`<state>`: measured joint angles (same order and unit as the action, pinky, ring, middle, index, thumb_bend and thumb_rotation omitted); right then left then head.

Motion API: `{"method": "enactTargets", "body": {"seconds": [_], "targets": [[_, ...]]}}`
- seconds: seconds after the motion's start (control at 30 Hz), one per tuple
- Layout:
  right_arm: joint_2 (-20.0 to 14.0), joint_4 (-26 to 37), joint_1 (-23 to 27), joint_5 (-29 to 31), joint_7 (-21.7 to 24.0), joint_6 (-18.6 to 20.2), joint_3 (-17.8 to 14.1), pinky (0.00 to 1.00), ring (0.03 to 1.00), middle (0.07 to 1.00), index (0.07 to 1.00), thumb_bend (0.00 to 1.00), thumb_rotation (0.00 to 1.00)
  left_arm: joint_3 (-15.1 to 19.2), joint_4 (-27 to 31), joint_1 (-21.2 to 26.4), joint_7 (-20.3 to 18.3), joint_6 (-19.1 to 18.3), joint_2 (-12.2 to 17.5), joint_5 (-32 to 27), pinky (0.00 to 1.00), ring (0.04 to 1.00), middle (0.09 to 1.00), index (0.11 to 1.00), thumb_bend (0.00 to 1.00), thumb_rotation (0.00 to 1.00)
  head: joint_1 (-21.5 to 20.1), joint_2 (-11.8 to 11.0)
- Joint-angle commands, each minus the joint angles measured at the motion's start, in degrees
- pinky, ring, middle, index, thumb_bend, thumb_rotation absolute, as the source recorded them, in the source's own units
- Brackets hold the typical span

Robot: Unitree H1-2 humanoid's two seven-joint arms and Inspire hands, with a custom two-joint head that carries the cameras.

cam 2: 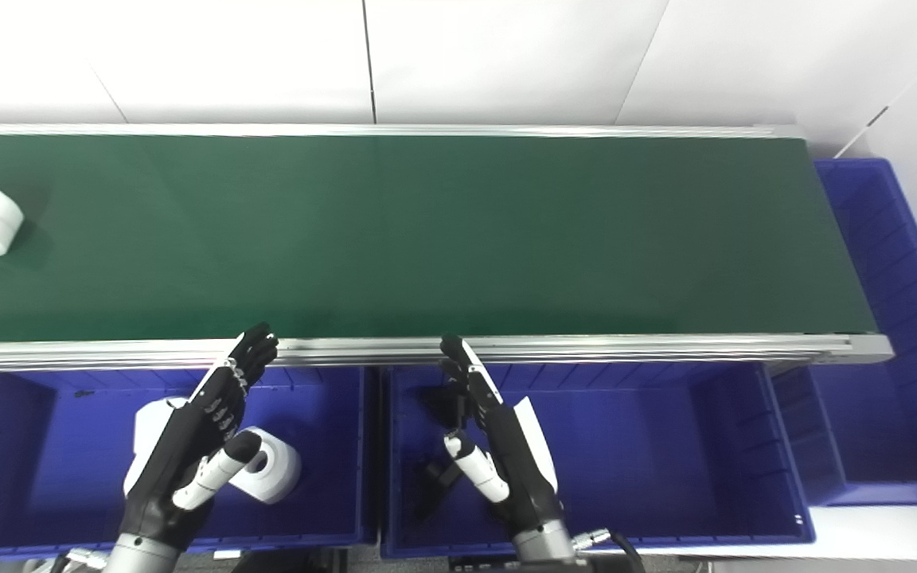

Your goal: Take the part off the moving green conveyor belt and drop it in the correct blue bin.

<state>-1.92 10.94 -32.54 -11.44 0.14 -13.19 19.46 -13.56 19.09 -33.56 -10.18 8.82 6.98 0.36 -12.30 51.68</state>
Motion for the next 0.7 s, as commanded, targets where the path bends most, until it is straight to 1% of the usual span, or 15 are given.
{"method": "enactTargets", "body": {"seconds": [0.0, 0.17, 0.43, 0.67], "targets": [[0.5, 1.3, -0.1, 0.2, 0.0, -3.3, 0.2, 0.90, 0.925, 0.949, 0.960, 0.88, 0.99, 0.0, 1.1, 0.0, -0.1, 0.9, 0.0, -0.4, 1.00, 0.955, 0.939, 0.928, 0.71, 0.70, 0.0, -0.1], [0.5, 1.2, 0.0, 0.3, 0.1, -2.9, 0.2, 0.90, 0.927, 0.951, 0.960, 0.89, 0.99, 0.0, 0.7, 0.1, 0.0, 1.2, -0.2, -0.7, 1.00, 0.948, 0.933, 0.921, 0.73, 0.68, -0.1, -0.2], [0.4, 0.9, 0.1, 0.1, 0.1, -2.7, 0.2, 0.90, 0.923, 0.949, 0.960, 0.88, 0.99, -0.2, 0.9, 0.0, -0.4, 0.7, 0.2, -1.0, 1.00, 0.952, 0.940, 0.928, 0.69, 0.68, 0.0, -0.4], [0.4, 0.6, 0.1, 0.2, 0.1, -3.1, 0.2, 0.90, 0.921, 0.948, 0.958, 0.87, 0.99, -0.3, 1.4, 0.1, -0.7, -0.1, 0.4, -1.3, 1.00, 0.958, 0.942, 0.930, 0.69, 0.67, 0.0, -0.3]]}}
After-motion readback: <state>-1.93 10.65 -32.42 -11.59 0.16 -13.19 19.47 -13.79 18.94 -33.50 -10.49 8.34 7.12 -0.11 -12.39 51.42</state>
